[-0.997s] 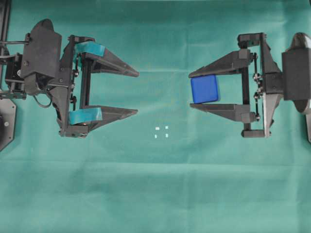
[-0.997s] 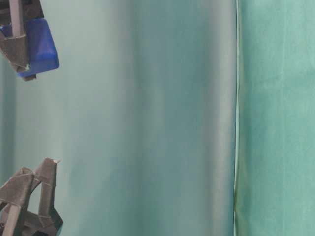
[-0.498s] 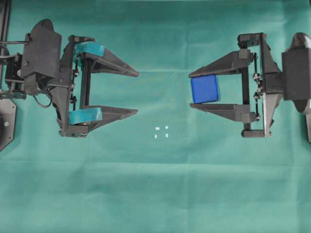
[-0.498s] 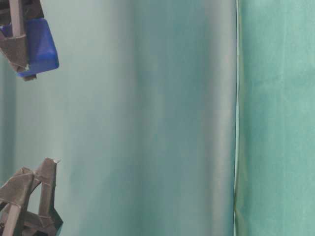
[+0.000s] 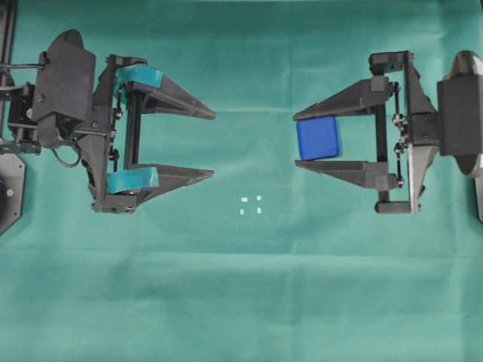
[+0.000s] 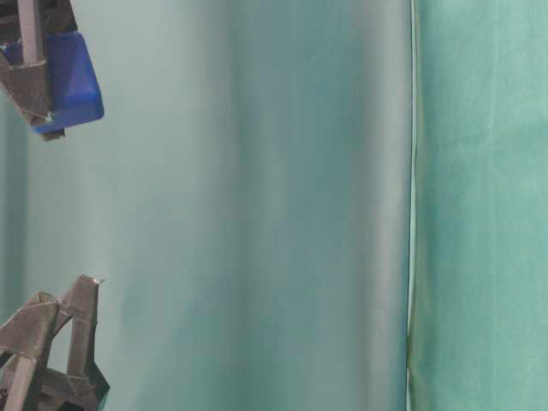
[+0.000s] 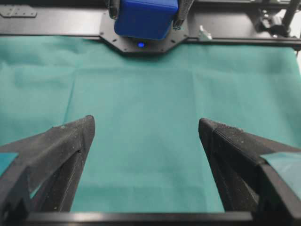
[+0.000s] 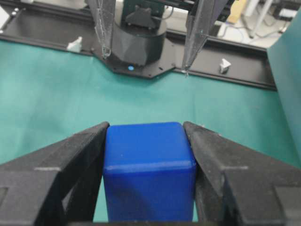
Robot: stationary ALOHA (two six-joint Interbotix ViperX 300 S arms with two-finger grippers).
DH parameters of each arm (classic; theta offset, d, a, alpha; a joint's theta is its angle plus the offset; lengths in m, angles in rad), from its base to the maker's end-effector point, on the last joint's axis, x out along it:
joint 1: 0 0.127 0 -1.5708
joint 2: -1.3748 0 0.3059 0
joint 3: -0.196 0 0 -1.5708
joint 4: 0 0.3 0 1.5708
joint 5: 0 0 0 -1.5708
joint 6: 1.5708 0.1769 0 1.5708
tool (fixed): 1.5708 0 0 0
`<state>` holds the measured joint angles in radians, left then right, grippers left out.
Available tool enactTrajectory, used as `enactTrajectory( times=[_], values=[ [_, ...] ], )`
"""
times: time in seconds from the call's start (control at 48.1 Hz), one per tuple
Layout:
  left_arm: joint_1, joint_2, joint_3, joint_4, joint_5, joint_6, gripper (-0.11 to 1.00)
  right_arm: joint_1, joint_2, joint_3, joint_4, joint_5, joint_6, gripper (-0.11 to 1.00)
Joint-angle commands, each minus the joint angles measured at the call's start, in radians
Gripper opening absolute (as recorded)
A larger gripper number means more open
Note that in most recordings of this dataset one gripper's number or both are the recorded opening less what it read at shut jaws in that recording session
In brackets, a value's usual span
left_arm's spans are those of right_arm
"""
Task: Handover the blue block to the right arm after grasping it with the left arm, then place it in the designated position.
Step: 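Carry the cube with the right gripper toward the white marker spot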
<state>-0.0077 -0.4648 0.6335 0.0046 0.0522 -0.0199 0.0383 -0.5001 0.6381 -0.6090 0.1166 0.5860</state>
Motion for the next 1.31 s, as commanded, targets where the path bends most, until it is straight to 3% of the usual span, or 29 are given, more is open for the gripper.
enactTrajectory(
  times=[0.0,0.415,0.872,1.288],
  values=[
    [0.0,-0.005,-0.021,-0.002,-0.006,0.0,0.99,0.002,-0.014,-0.012,0.003,-0.002,0.002,0.54],
    [0.0,-0.006,-0.023,-0.002,-0.008,0.0,0.99,0.002,-0.011,-0.012,0.006,0.043,0.006,0.54],
    [0.0,-0.006,-0.023,-0.002,-0.008,0.002,0.99,0.037,0.034,-0.026,0.069,0.242,0.005,0.54],
    [0.0,-0.006,-0.023,0.0,-0.006,0.003,0.99,0.04,0.04,-0.028,0.084,0.255,0.005,0.54]
  ],
)
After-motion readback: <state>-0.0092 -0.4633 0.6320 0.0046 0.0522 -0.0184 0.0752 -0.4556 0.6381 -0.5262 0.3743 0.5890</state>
